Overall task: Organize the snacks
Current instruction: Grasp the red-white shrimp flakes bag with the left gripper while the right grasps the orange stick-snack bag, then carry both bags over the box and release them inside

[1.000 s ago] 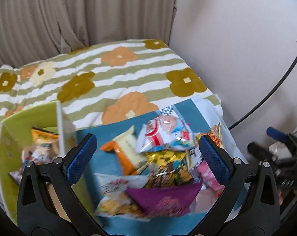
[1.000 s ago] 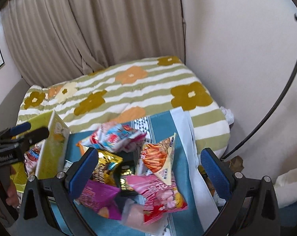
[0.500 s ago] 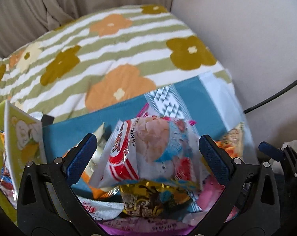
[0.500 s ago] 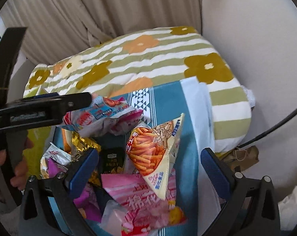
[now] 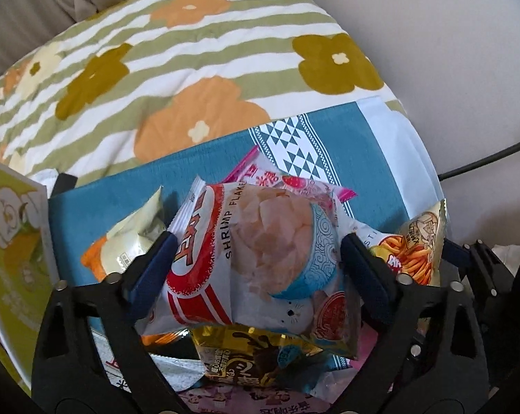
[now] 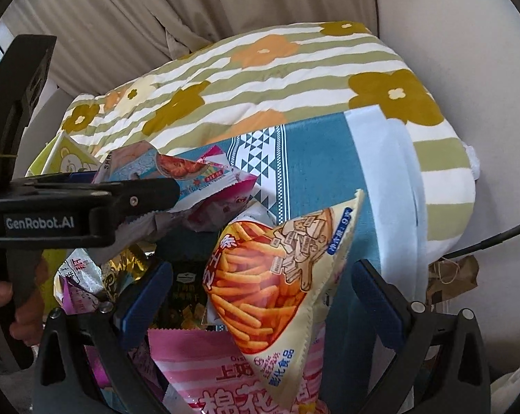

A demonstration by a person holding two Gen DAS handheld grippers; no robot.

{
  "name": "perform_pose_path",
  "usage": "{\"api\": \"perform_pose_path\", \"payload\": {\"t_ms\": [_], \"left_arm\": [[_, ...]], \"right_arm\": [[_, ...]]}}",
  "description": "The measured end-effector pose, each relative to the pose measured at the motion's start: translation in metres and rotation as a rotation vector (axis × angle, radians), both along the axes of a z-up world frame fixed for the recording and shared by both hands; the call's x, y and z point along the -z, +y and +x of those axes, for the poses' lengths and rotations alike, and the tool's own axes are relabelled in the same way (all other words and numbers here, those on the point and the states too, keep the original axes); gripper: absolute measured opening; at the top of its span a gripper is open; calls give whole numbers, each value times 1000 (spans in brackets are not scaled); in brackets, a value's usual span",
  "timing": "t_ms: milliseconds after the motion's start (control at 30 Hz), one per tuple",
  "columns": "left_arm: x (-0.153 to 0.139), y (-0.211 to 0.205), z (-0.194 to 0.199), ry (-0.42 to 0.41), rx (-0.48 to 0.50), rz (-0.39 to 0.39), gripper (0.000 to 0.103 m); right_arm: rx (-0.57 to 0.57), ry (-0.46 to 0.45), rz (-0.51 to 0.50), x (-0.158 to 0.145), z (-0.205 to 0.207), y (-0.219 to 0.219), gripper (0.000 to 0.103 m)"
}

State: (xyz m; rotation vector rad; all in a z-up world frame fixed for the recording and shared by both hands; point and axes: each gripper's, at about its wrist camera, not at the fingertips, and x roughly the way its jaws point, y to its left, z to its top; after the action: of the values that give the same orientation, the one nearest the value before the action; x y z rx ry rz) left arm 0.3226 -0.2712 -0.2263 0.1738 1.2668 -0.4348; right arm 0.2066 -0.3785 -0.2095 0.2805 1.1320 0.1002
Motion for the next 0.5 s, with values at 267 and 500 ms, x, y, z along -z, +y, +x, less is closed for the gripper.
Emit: {"api": "perform_pose_path", "payload": {"t_ms": [267,500], "left_arm": [[1,3,-4,16,-8,-3,74],[-9,7,-9,4,-14,-22,74]], "right_arm": [[-5,10,15,10,6,-5,103],[-7,18,24,16,7,-4,99]]}}
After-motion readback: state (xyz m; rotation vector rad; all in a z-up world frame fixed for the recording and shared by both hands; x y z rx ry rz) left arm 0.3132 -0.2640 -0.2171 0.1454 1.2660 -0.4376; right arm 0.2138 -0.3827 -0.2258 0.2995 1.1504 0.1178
